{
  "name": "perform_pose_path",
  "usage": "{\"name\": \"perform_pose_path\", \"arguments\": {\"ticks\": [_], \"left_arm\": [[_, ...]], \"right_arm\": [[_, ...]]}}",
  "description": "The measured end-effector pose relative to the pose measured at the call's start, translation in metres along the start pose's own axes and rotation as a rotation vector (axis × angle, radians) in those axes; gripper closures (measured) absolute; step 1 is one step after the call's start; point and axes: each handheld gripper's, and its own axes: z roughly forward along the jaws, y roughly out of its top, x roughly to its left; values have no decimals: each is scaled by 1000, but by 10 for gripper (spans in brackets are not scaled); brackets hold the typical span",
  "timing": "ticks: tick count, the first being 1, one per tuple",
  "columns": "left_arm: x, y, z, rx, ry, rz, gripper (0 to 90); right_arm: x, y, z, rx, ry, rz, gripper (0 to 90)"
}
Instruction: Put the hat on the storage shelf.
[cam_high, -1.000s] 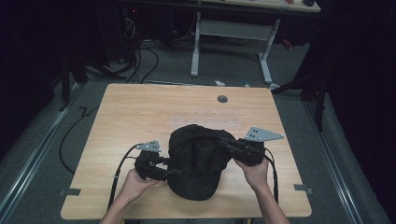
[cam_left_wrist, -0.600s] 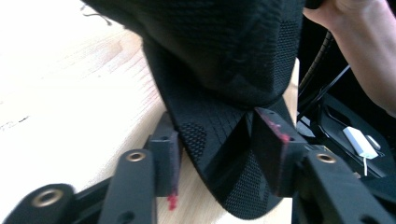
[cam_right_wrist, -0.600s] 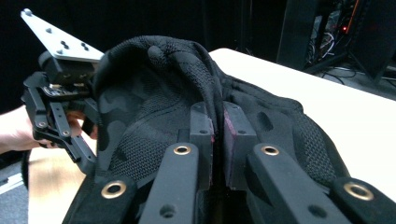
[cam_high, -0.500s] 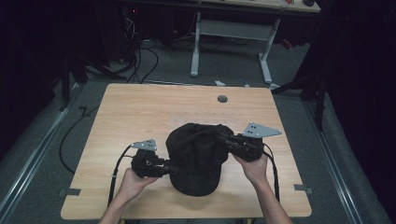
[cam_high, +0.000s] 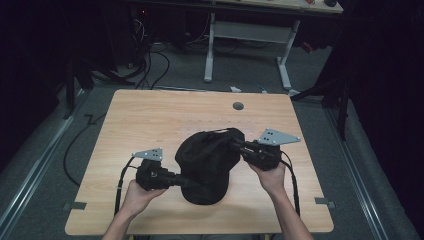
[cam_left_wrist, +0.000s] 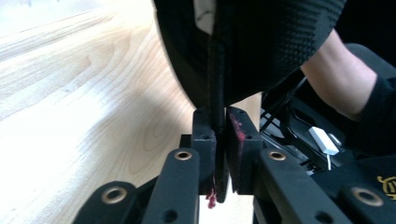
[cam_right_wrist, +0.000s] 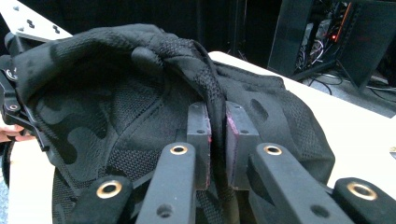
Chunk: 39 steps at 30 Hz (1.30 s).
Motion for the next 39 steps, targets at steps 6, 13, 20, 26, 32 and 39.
{"name": "perform_pose_path", "arguments": {"ticks": [6,13,20,26,32,39], "left_arm": [[-5,2,-3,0,14,13,859],[-5,3,-8,-23,62,7,864],[-6,2,-10,-33,88,7,864],[-5,2,-17,-57,115,-6,864],[-3,2,-23,-98,158,-27,863],[-3,2,-31,-138,186,-29,863]], "right_arm": [[-2,-1,0,-4,6,14,792],[-7,-6,-2,0,3,63,598],[-12,-15,-6,-8,-34,101,450],[-17,-28,-14,-7,-89,123,421],[-19,-45,-17,35,-137,142,417],[-20,-72,-14,107,-155,185,377]]}}
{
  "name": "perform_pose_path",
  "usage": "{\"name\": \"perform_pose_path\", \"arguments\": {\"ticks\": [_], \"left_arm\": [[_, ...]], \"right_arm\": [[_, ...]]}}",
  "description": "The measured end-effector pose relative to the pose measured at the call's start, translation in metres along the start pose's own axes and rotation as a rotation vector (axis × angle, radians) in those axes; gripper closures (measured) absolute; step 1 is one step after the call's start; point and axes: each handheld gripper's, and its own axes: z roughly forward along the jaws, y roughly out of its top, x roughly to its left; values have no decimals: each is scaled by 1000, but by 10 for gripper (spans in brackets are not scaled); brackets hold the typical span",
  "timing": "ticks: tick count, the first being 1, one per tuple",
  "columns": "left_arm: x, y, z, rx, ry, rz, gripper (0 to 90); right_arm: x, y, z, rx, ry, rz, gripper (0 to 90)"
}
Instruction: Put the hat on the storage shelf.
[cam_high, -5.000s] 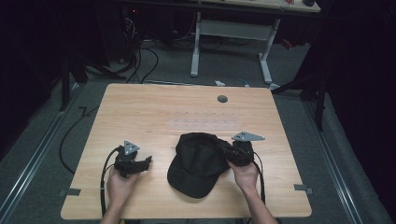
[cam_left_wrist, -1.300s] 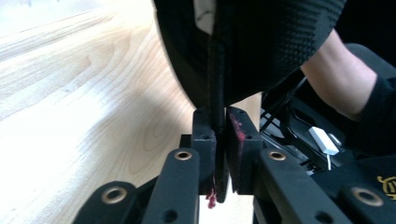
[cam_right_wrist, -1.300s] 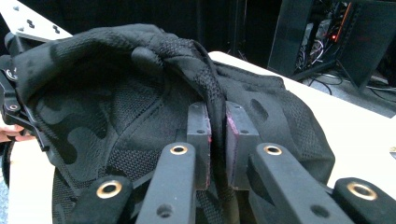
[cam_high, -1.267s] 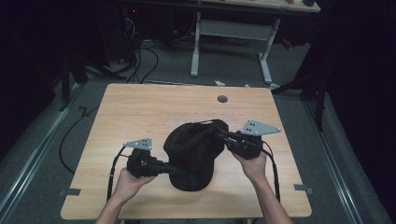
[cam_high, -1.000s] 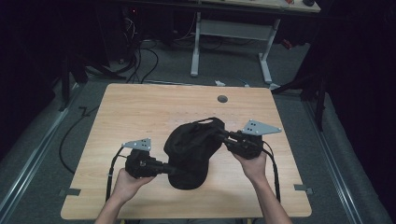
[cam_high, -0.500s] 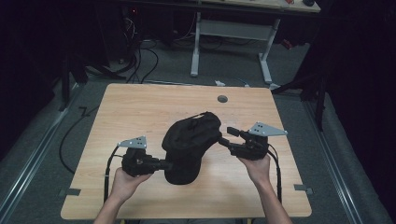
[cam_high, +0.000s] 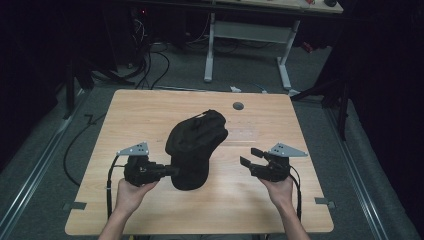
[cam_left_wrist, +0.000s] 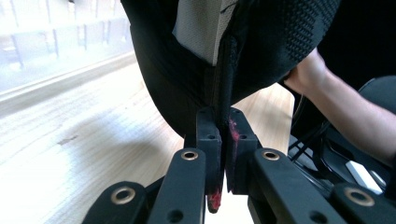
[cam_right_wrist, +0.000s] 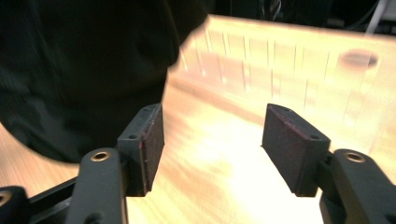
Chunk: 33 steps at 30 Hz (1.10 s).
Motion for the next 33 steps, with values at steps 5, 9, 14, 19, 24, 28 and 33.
{"name": "perform_pose_path", "arguments": {"ticks": [5,9,14,19,24,28,33], "left_arm": [[2,0,-4,-21,52,-12,862],[3,1,-6,-36,75,-14,862],[3,3,-8,-43,98,-11,862],[4,7,-10,-56,120,-4,862],[5,12,-10,-67,144,-1,862],[7,14,-10,-72,158,0,862],[12,21,-9,-82,190,-3,862]], "right_arm": [[-6,-30,10,83,-61,47,355],[-10,-45,17,146,-109,79,357],[-13,-58,24,207,-190,90,388],[-14,-66,27,218,-269,89,407],[-14,-67,26,222,-311,81,403],[-10,-66,28,238,-344,47,401],[-8,-66,30,245,-355,32,383]]}}
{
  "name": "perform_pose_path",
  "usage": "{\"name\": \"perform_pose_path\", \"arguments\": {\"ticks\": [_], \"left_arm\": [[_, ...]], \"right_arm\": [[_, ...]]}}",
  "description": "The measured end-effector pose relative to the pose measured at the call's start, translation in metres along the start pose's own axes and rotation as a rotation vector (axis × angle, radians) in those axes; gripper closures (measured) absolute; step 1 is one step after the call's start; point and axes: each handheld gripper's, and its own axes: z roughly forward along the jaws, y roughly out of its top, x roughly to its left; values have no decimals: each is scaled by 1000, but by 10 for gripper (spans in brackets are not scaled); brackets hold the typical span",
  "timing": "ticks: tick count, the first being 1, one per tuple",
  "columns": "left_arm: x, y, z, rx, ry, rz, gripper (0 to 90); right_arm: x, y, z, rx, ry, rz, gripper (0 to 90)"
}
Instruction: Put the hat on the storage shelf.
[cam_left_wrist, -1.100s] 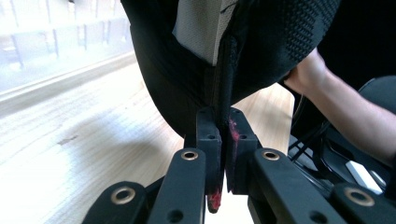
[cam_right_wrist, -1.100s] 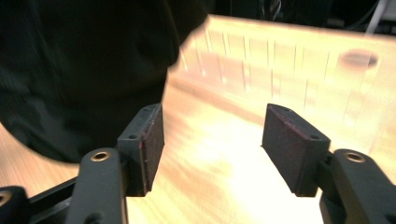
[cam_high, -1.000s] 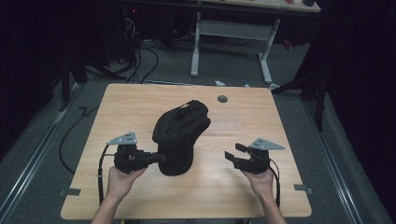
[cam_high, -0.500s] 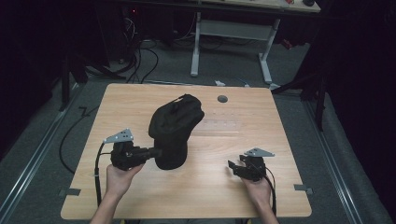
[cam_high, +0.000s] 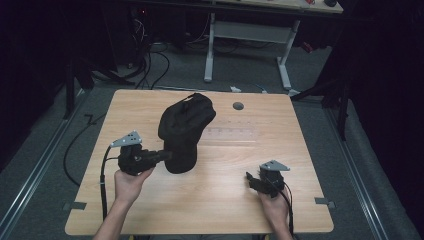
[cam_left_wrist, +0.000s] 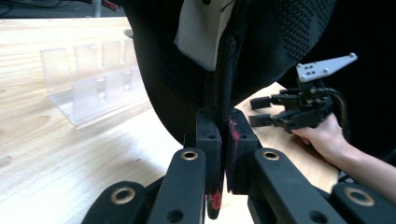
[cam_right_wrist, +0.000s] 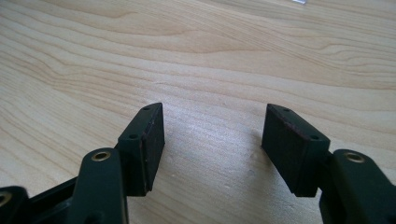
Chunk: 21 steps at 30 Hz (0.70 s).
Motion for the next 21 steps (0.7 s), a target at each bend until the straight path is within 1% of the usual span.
{"name": "perform_pose_path", "arguments": {"ticks": [2,8,13,21], "left_arm": [[1,4,0,-7,9,3,862],[4,15,-1,-35,29,13,862],[8,24,-2,-48,52,22,863],[17,37,-3,-67,92,24,863]], "right_arm": [[0,0,0,-1,-1,-8,381],[0,0,0,0,0,-8,376],[0,0,0,0,2,-10,371],[0,0,0,0,3,-12,368]]}}
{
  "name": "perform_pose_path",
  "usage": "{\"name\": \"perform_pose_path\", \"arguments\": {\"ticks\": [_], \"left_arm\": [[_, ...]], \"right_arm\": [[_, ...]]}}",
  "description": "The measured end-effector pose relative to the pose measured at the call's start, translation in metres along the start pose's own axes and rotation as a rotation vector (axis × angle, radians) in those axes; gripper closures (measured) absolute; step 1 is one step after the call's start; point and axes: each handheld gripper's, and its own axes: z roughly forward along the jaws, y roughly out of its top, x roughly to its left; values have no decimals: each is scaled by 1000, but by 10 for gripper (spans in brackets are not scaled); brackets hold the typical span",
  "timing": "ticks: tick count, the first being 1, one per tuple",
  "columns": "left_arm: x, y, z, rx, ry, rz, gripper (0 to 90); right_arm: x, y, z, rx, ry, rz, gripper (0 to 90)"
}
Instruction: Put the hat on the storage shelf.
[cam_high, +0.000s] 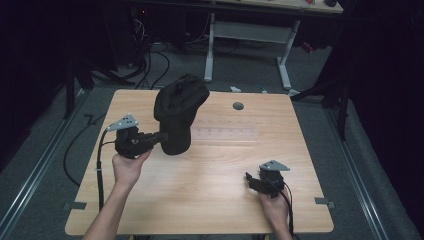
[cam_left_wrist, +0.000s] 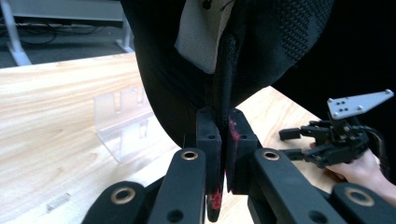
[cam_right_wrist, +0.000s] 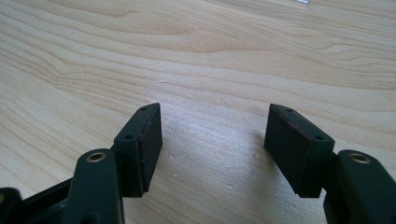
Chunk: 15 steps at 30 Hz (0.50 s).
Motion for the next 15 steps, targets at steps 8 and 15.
{"name": "perform_pose_path", "arguments": {"ticks": [8,15], "left_arm": [[8,15,4,-11,42,13,863],[11,23,13,-11,65,35,862]], "right_arm": [[0,0,0,0,0,0,367],[0,0,0,1,0,0,364]]}}
